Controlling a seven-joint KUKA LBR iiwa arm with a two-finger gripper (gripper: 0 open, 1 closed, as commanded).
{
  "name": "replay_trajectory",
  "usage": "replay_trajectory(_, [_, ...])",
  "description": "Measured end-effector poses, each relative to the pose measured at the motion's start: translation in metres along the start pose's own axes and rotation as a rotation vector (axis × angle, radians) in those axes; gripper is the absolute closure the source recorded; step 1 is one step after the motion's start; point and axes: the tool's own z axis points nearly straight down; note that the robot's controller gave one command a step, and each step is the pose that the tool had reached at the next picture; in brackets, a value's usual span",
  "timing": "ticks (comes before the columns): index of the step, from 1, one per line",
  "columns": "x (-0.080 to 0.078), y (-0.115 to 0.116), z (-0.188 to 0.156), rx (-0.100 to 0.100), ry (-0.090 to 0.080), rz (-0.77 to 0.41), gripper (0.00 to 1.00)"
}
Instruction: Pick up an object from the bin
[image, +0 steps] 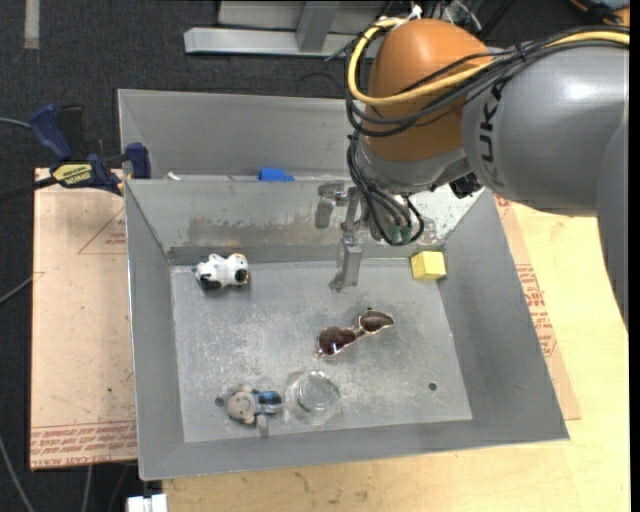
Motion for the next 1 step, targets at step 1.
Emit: replay_trajectory(1, [-0.0012, -0.0003, -0.0053, -0.001, -0.008, 0.001, 0.0])
